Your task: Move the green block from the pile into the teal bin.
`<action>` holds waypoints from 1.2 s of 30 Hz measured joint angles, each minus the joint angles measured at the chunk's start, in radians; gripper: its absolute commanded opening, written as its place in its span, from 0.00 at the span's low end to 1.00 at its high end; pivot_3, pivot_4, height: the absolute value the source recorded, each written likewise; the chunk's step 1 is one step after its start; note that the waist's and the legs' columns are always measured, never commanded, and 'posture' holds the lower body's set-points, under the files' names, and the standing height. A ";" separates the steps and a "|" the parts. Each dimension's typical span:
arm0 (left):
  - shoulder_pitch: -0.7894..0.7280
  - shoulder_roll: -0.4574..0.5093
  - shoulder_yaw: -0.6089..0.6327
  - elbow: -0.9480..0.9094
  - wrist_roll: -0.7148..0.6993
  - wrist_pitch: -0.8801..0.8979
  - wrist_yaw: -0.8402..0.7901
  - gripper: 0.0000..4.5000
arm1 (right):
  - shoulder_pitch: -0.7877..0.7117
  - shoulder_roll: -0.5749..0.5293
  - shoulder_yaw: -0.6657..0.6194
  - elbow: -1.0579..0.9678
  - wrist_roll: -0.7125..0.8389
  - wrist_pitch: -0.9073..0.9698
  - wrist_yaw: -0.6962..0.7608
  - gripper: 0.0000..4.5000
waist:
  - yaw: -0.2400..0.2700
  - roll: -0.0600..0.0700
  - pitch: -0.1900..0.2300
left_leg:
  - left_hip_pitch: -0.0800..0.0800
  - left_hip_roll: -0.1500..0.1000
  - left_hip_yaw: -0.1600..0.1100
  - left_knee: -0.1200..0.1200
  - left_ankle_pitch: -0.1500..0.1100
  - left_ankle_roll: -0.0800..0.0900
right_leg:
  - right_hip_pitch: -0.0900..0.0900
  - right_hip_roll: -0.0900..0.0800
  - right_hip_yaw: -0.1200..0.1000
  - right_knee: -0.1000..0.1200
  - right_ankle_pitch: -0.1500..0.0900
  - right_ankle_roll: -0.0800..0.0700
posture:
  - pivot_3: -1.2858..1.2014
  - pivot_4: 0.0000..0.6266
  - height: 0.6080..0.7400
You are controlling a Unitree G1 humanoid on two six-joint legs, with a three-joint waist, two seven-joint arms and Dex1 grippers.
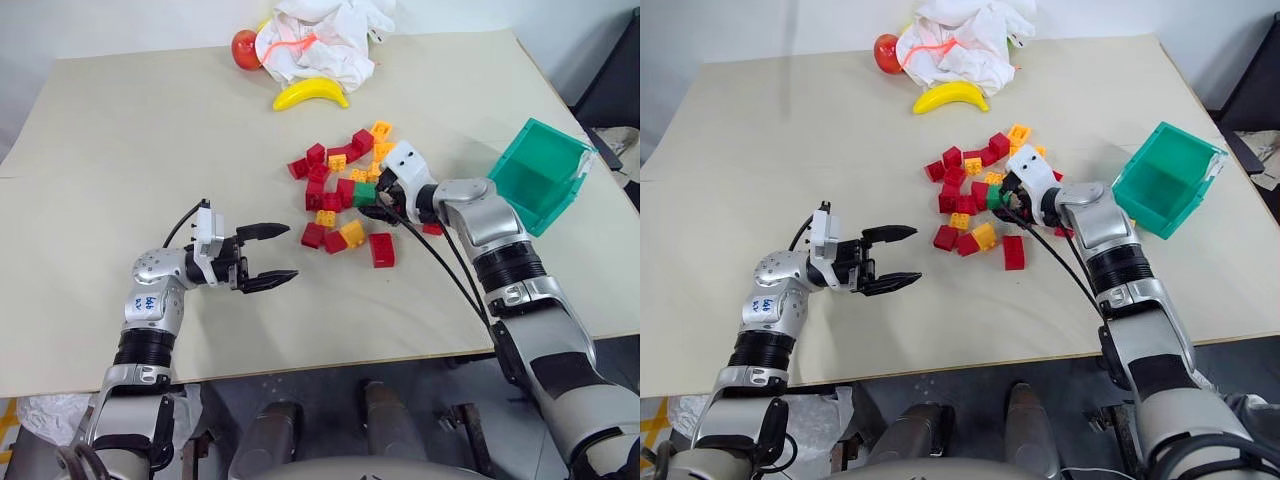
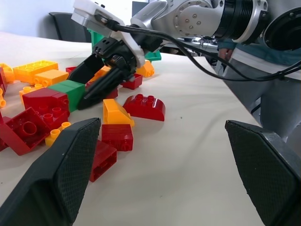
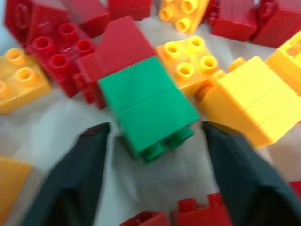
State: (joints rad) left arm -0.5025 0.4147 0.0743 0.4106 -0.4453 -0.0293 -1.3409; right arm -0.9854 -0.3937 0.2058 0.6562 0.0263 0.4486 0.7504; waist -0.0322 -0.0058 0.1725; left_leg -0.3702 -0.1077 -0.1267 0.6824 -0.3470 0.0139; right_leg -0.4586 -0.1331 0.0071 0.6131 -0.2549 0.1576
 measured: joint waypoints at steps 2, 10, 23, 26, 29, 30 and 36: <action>0.000 0.000 0.000 0.000 0.000 0.000 0.001 1.00 | 0.000 0.004 -0.006 0.011 0.000 -0.025 0.001 0.35 | 0.000 0.000 0.000 | 0.000 0.000 0.000 0.000 0.000 0.000 | 0.000 0.000 0.000 0.000 0.000 0.000 | 0.52 0.24 1.00; 0.000 0.000 0.000 0.000 0.000 -0.004 0.009 1.00 | -0.001 0.028 -0.030 0.041 0.001 -0.103 0.001 0.33 | -0.003 0.000 0.000 | 0.000 0.000 0.001 0.000 0.000 0.000 | -0.001 0.000 0.000 0.002 0.000 0.000 | 0.52 0.24 1.00; 0.000 -0.024 -0.020 -0.017 0.000 0.009 0.027 1.00 | 0.195 -0.099 -0.107 -0.454 0.043 0.083 0.024 0.33 | 0.013 0.000 0.000 | -0.001 -0.001 0.001 0.001 0.000 0.000 | -0.002 -0.001 -0.001 0.004 0.000 -0.001 | 0.52 0.24 1.00; -0.012 -0.055 -0.058 -0.048 0.009 0.032 0.053 1.00 | 0.302 -0.250 -0.150 -0.655 -0.012 0.157 -0.023 0.33 | 0.032 0.000 0.000 | -0.002 -0.002 0.001 0.002 0.000 0.001 | -0.003 -0.002 0.000 0.003 0.000 -0.001 | 0.52 0.24 1.00; -0.050 -0.072 -0.088 -0.061 0.028 0.051 0.089 1.00 | 0.378 -0.390 -0.254 -0.775 -0.045 0.231 -0.058 0.33 | 0.040 0.000 0.000 | -0.002 -0.001 0.003 0.002 0.000 0.001 | -0.002 -0.002 0.000 0.002 0.000 0.000 | 0.52 0.24 1.00; -0.067 -0.081 -0.095 -0.066 0.039 0.052 0.105 1.00 | 0.401 -0.430 -0.282 -0.800 -0.048 0.252 -0.062 0.33 | 0.042 0.000 0.000 | -0.002 -0.001 0.003 0.002 0.000 0.001 | -0.002 -0.001 0.000 0.000 0.000 0.000 | 0.52 0.24 1.00; -0.200 -0.138 -0.180 -0.043 0.159 0.041 0.207 1.00 | 0.465 -0.584 -0.378 -0.784 -0.067 0.302 -0.077 0.33 | 0.040 0.000 0.000 | 0.001 0.000 0.010 0.002 0.000 0.001 | -0.002 -0.001 0.004 -0.001 0.001 0.000 | 0.52 0.24 1.00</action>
State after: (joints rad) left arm -0.7024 0.2768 -0.1056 0.3672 -0.2865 0.0118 -1.1334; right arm -0.5208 -0.9776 -0.1727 -0.1277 -0.0407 0.7504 0.6736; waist 0.0082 -0.0058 0.1725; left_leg -0.3693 -0.1078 -0.1163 0.6840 -0.3468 0.0150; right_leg -0.4604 -0.1339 0.0106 0.6123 -0.2534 0.1575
